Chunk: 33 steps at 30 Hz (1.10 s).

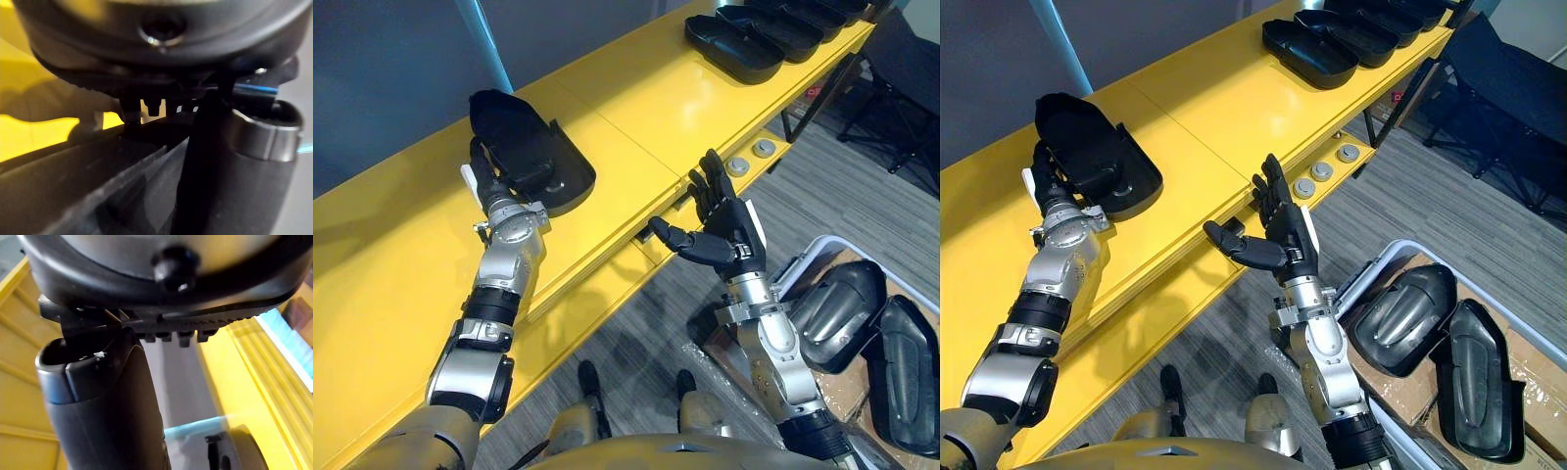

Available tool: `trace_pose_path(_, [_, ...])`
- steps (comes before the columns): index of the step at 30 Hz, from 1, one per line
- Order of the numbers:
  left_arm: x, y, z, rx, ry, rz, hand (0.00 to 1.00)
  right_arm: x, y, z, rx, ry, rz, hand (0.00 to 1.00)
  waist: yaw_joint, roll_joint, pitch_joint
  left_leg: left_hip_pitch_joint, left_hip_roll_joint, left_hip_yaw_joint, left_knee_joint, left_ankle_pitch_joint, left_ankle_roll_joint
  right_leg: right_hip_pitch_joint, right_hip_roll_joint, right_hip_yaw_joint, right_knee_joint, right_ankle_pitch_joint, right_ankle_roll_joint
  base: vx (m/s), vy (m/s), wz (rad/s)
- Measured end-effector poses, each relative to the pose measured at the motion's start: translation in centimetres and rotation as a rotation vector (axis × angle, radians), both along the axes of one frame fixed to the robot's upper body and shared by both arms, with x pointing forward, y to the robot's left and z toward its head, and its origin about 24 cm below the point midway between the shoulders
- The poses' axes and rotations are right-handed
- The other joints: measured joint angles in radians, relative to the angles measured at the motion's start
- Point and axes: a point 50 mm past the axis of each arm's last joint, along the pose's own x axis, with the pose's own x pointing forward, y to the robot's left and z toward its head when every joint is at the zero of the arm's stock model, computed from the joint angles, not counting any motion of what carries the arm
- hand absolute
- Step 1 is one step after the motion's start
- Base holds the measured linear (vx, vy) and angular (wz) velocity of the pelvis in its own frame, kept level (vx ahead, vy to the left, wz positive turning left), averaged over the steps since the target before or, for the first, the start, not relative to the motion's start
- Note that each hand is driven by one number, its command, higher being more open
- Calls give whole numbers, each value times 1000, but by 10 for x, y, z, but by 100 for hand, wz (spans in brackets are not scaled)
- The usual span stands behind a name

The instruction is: Walk over and take three plastic housings, then place them on the shelf

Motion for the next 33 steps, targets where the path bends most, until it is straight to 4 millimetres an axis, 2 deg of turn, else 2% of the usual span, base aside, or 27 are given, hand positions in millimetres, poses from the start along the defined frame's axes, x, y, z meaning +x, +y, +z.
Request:
trace_pose_path(8, [-4, 5, 8, 61, -34, 108, 100, -9, 7, -11, 5, 47, 31, 100, 1, 1, -1, 0, -6, 4, 2, 3, 1, 0, 0, 0, 3, 1, 0, 0, 0, 0])
trace_pose_path(14, [-9, -1, 38, 111, -172, 126, 100, -17, 12, -20, 11, 87, 49, 100, 1, 10, -31, -1, -11, 3, 1, 3, 1, -2, -1, 0, 8, -2, -4, 0, 0, 0])
trace_pose_path(18, [-11, -10, 53, 27, -289, 61, 100, -18, 15, -20, 23, 90, 63, 100, -1, 29, -51, -1, -9, 2, 1, 4, 2, -4, 0, -3, 12, -2, -5, 0, 0, 0])
trace_pose_path(22, [-17, -25, 68, -84, -416, -3, 100, -18, 16, -21, 23, 92, 65, 100, 0, 31, -53, -1, -9, -1, -2, 5, 0, -4, 0, -6, 15, -6, -11, 0, 0, 0])
trace_pose_path(25, [-25, -31, 81, -104, -498, -6, 100, -18, 17, -21, 21, 92, 67, 100, 0, 32, -54, -1, -9, -6, -2, 6, -2, -4, 0, -9, 15, -6, -11, 0, 0, 3])
trace_pose_path(28, [-36, -28, 86, -35, -549, 44, 100, -17, 19, -20, -18, 82, 58, 100, 1, 38, -59, -5, -9, -19, -2, 9, -4, -2, 0, -21, 12, -6, -11, -2, -1, 10])
trace_pose_path(30, [-46, -23, 86, -6, -574, 71, 100, -17, 20, -17, -14, 73, 57, 100, 6, 42, -63, -6, -8, -25, -2, 9, -4, -1, 2, -27, 8, -6, -11, 0, -12, 7])
trace_pose_path(33, [-67, -15, 73, 22, -570, 93, 100, -16, 20, -6, -2, 23, 63, 100, 26, 47, -76, -9, -8, -33, -2, 8, -5, 3, 2, -34, 0, -6, -11, 35, -19, 9])
